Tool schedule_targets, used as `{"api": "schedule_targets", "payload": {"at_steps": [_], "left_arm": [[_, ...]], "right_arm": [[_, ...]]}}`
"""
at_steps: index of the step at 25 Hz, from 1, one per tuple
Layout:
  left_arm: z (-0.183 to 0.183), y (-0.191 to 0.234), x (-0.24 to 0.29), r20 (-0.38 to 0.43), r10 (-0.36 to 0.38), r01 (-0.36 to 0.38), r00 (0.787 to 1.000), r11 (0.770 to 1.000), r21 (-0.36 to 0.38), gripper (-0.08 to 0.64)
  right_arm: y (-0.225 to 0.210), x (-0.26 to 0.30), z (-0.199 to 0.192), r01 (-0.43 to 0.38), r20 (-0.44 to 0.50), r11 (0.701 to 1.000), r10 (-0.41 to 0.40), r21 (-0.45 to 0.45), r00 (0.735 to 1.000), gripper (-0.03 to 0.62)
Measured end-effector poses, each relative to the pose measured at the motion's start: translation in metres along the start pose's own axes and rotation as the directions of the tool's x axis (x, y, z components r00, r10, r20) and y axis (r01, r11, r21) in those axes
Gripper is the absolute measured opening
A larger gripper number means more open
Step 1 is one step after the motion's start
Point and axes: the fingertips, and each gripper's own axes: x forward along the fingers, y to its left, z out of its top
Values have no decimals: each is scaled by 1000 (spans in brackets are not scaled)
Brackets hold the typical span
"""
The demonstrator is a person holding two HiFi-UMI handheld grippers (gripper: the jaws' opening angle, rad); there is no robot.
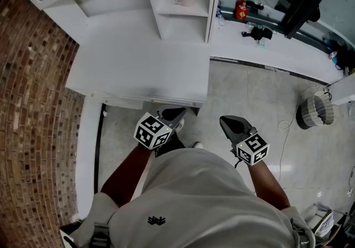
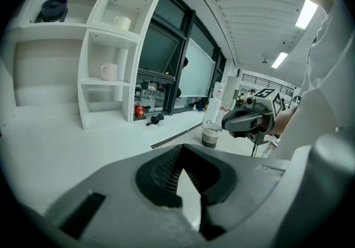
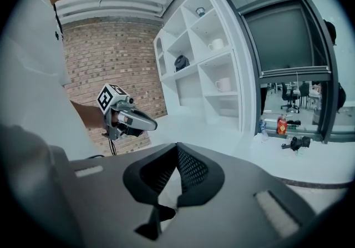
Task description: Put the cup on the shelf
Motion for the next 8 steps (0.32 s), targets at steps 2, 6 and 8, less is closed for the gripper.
{"api": "schedule_targets", "payload": {"at_steps": [2, 6, 8], "left_arm": [[0, 0, 2, -2, -3, 3, 1000, 1000, 0, 6], [-2, -2, 7, -7, -10, 10, 1000, 1000, -3, 6], [-2, -3, 10, -11, -13, 13, 1000, 1000, -3, 6]], "right_arm": [[-1, 0, -1, 1, 0, 1000, -1, 3, 1000, 11], [-2, -1, -5, 3, -4, 1000, -3, 6, 1000, 11], [-3, -2, -7, 5, -4, 1000, -5, 7, 1000, 11]]}}
